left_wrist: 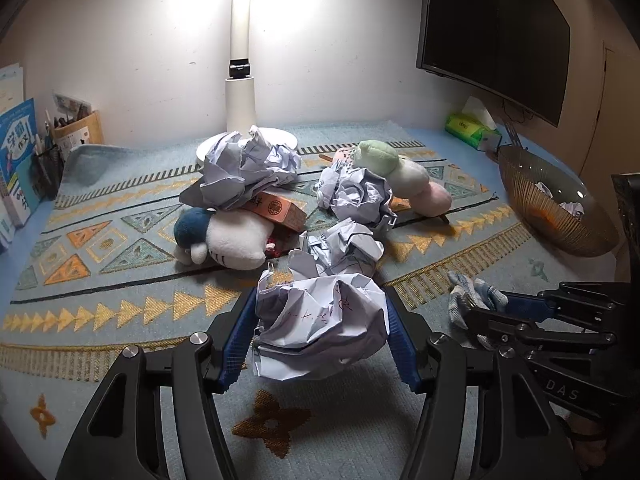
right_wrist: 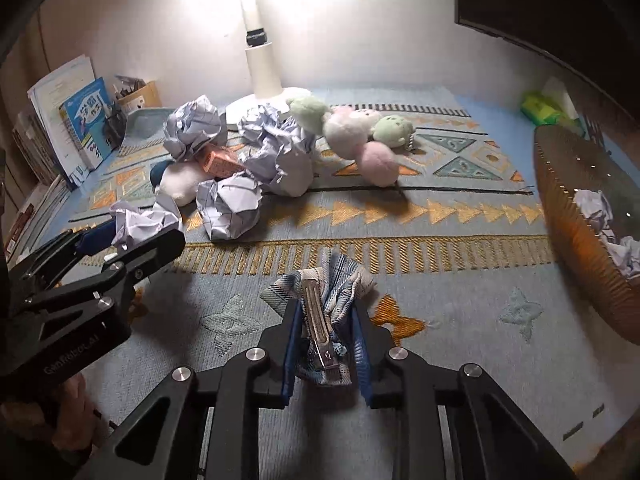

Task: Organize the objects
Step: 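Carry the bow clip with right while left carries the paper ball to the bowl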

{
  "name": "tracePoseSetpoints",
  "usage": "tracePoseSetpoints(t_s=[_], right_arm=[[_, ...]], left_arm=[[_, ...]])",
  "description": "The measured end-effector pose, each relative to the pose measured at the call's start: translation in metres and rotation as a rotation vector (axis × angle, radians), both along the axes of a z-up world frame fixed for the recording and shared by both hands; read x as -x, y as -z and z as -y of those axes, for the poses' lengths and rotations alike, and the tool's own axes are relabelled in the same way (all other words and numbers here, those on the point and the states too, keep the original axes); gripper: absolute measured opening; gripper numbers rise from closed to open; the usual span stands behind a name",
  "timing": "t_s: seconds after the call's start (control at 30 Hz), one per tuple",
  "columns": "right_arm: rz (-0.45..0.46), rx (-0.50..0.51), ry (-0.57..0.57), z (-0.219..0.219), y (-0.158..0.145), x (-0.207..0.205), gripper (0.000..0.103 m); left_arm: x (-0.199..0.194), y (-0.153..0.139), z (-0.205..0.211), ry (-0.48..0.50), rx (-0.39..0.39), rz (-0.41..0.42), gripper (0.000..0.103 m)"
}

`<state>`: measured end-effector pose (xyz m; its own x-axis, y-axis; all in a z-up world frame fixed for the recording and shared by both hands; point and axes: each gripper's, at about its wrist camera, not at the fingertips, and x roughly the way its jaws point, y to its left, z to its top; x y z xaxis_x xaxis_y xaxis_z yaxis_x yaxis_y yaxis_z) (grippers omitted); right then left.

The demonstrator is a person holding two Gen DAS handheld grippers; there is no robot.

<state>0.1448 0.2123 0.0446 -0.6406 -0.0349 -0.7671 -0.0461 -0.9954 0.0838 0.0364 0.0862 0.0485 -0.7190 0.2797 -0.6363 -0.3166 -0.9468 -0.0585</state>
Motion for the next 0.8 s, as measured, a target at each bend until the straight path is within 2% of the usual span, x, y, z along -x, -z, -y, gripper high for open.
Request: tracePoseSetpoints(t_s=[0.1,0.27,0.37,0.47,0.6,0.8], right_arm=[[-0.077,0.013,0.041,-0.018,-0.03,-0.016,0.024],[-0.213,0.052,0.149,-0.065,-0.085,-0.049,0.024],[-0.286,0.044,0.245,-0.1,-0.116,-0.072,0.024],[-0.316,0.04,0.343,-0.138,-0.135,-0.089,0.024],[-0.316,0.044,0.44,-0.185,-0.139,-0.099,0.024],[-0.238,0.078,0.531,-0.236,-0.119,-0.093,0.024]], left_arm=[[-0.006,-0.016,-0.013,0.039,-0.013,-0.009,0.058],[-0.019,-0.069,-0.062,0.159,-0.023,-0.119,0.058],[-0.015,-0.094,-0.098,0.223,-0.056,-0.15,0.058],[-0.008,-0.111,-0.137,0.265,-0.119,-0.15,0.058],[0.004,-0.117,-0.187,0.304,-0.209,-0.098,0.058],[0.019,-0.11,-0.245,0.354,-0.241,-0.05,0.058]])
